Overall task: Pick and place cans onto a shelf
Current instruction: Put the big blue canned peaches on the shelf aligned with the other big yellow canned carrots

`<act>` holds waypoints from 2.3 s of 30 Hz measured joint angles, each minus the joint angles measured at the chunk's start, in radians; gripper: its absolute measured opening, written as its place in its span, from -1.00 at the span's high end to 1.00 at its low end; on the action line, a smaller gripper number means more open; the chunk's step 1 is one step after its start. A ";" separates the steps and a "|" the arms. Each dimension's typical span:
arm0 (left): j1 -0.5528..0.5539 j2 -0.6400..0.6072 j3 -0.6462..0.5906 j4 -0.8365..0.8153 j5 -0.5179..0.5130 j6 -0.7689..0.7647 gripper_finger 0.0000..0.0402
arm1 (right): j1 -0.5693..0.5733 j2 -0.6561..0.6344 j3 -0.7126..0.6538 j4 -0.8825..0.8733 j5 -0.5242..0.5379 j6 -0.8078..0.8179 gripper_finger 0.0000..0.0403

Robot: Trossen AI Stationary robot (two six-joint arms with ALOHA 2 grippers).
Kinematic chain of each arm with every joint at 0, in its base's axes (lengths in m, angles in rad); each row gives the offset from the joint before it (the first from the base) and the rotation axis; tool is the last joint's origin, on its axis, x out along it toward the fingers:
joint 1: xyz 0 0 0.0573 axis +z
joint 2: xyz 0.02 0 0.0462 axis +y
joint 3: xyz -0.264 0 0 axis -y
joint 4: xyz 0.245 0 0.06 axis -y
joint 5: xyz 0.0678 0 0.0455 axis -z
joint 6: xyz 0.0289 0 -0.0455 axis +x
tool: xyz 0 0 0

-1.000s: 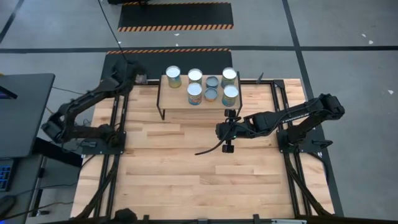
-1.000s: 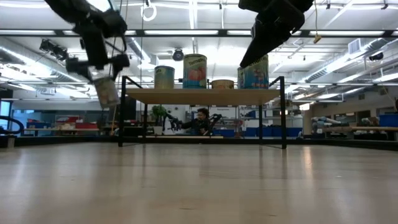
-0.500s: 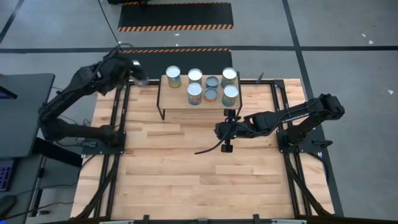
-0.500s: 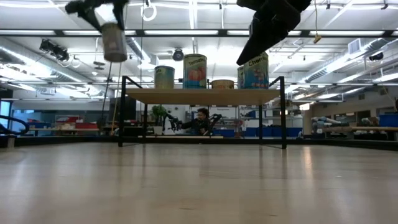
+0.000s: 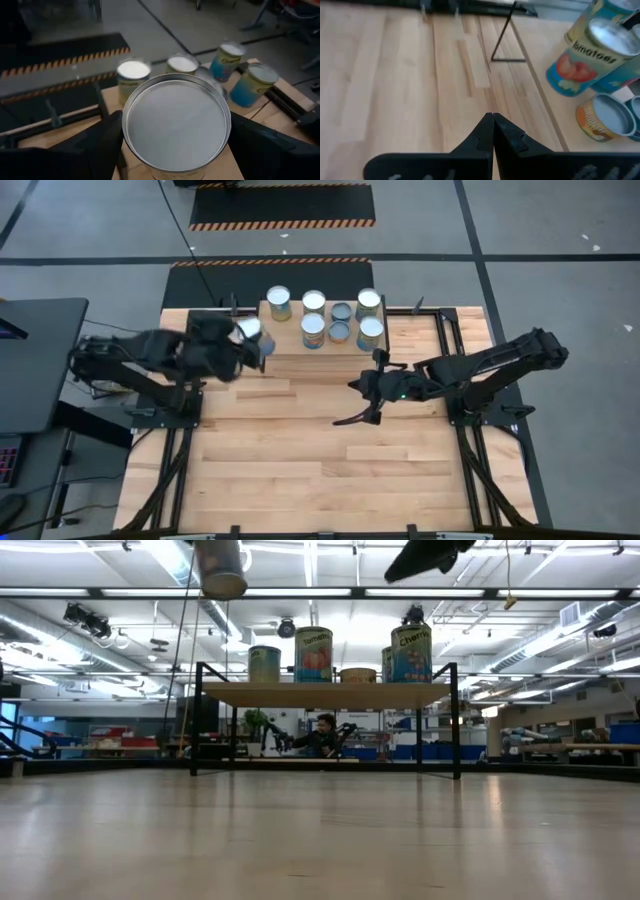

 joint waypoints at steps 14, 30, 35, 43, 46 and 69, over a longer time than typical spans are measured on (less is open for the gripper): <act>-0.004 0.330 0.000 0.015 -0.195 -0.168 -0.60 | 0.079 -0.036 -0.005 -0.111 0.034 0.159 0.95; 0.213 0.420 0.000 0.020 -0.091 -0.294 -0.61 | 0.137 -0.037 -0.019 -0.174 0.012 0.163 0.95; 0.258 0.431 -0.001 0.029 -0.028 -0.300 -0.61 | 0.159 -0.037 -0.019 -0.229 -0.005 0.158 0.95; 0.249 0.429 0.000 0.052 -0.048 -0.248 -0.61 | 0.166 -0.037 -0.019 -0.232 -0.007 0.157 0.95; 0.250 0.433 0.000 0.052 -0.070 -0.241 -0.61 | 0.165 -0.037 -0.019 -0.231 -0.007 0.157 0.95; 0.261 0.480 0.000 0.058 -0.044 -0.166 -0.76 | 0.165 -0.038 -0.020 -0.217 -0.009 0.165 0.95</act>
